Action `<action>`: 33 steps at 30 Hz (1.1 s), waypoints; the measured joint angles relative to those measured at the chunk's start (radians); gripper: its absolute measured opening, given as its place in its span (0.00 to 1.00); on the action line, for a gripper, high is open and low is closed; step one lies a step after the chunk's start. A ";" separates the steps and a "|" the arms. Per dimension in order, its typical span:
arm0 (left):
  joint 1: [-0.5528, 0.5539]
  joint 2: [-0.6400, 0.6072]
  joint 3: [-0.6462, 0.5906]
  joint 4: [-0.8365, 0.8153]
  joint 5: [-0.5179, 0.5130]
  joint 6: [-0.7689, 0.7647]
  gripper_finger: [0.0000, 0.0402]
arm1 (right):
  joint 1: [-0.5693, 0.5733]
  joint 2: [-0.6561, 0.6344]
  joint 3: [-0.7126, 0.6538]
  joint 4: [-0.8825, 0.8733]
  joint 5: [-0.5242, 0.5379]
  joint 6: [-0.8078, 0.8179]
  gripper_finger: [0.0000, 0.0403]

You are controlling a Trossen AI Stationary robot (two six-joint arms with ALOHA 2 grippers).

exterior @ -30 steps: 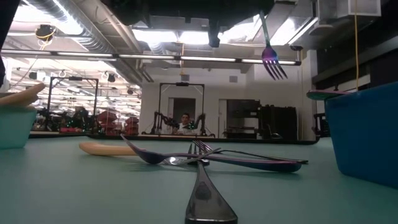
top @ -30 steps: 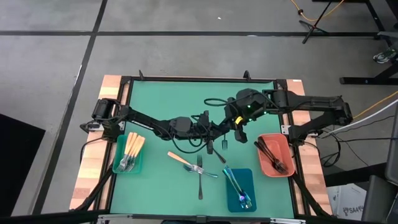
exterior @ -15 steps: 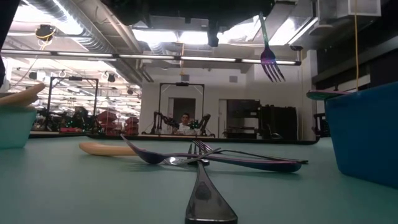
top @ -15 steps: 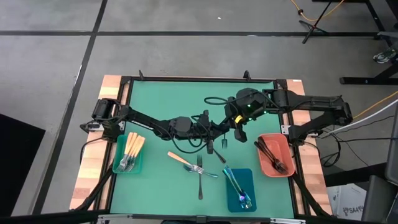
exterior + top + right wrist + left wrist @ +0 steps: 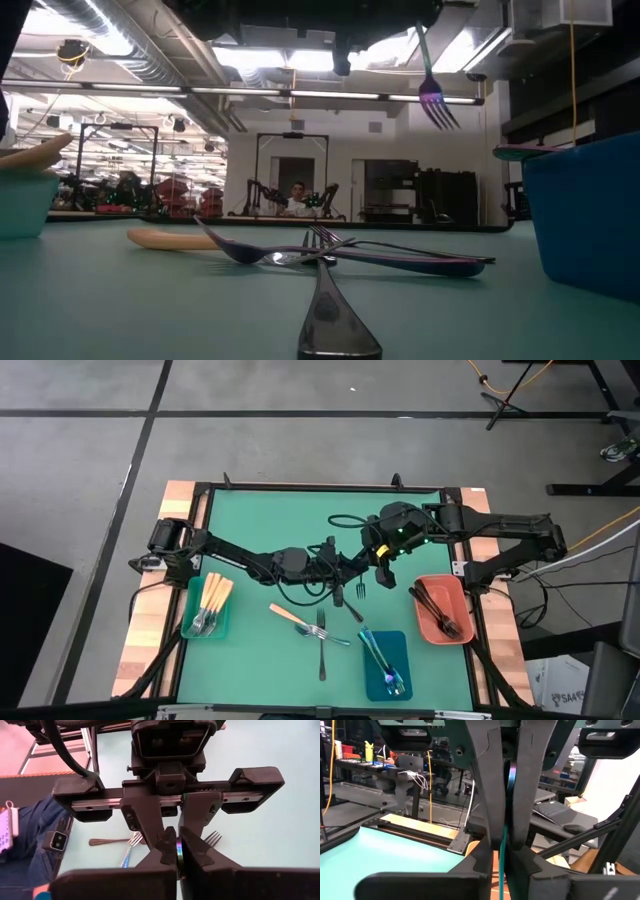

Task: Sort silverware by color (type)
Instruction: Put the blue fork into the blue bin

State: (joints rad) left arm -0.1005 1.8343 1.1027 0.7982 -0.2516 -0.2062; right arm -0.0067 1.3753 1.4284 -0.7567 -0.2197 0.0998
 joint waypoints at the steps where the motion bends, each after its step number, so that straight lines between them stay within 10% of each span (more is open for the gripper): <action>1: 0.000 0.000 0.000 0.000 0.000 0.000 0.09 | 0.000 0.000 0.000 0.000 -0.001 0.009 0.00; 33: -0.002 -0.001 0.001 -0.176 0.049 -0.004 0.19 | -0.059 -0.002 0.000 -0.175 -0.061 0.094 0.00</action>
State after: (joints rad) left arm -0.1020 1.8336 1.1038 0.6223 -0.2030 -0.2104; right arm -0.0658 1.3738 1.4284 -0.9317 -0.2803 0.1935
